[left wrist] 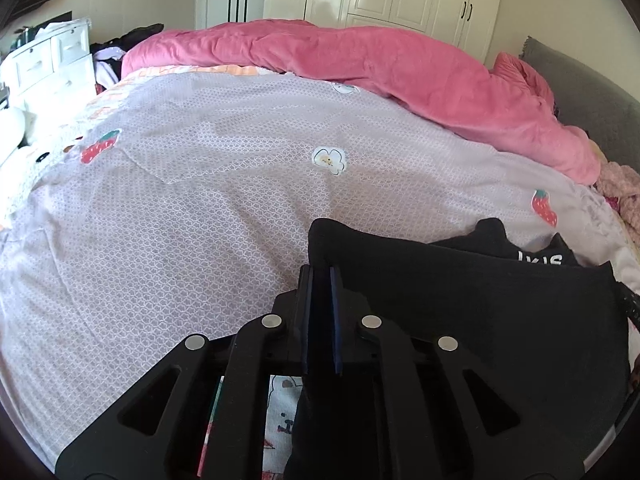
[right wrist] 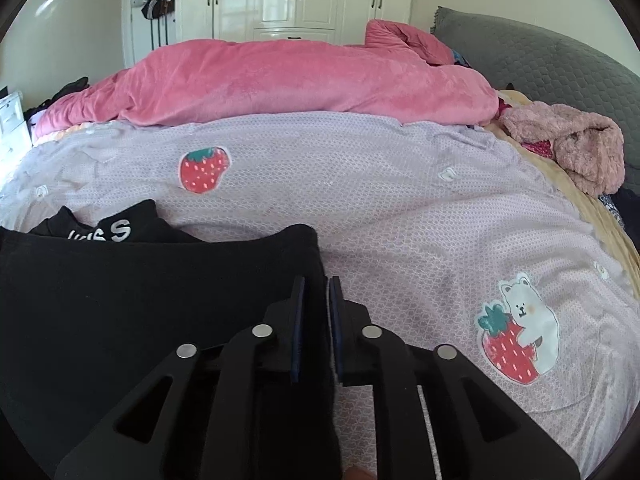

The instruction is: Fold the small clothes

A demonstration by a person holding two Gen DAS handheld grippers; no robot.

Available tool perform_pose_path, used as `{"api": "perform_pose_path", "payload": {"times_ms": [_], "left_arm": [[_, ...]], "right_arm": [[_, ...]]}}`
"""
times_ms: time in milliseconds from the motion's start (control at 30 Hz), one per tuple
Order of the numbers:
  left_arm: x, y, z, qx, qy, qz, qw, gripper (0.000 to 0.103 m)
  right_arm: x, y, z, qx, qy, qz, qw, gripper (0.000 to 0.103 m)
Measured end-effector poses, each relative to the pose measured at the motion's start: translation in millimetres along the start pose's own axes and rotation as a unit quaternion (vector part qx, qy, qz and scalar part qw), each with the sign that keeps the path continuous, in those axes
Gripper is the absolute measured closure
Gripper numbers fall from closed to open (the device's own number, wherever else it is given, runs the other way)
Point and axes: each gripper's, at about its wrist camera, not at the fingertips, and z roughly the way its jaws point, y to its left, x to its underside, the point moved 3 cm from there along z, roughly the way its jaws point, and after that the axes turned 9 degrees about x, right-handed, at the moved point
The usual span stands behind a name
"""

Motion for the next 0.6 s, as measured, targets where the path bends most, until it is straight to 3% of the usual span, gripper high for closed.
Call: {"api": "perform_pose_path", "payload": {"times_ms": [367,433,600], "left_arm": [[3.4,-0.8,-5.0,-0.002,0.0,-0.001,1.0,0.091],[3.5,-0.7,-6.2,-0.003,-0.001,-0.002,1.0,0.086],[2.9,-2.8,-11.5,0.0,-0.001,-0.004,1.0,0.075]], "right_arm": [[2.2,-16.9,-9.5,0.001,-0.003,0.038,0.999,0.054],[2.0,-20.0,-13.1,-0.001,-0.006,0.045,0.999,0.051],[1.2,-27.9,-24.7,-0.011,-0.018,0.059,0.998,0.033]]}}
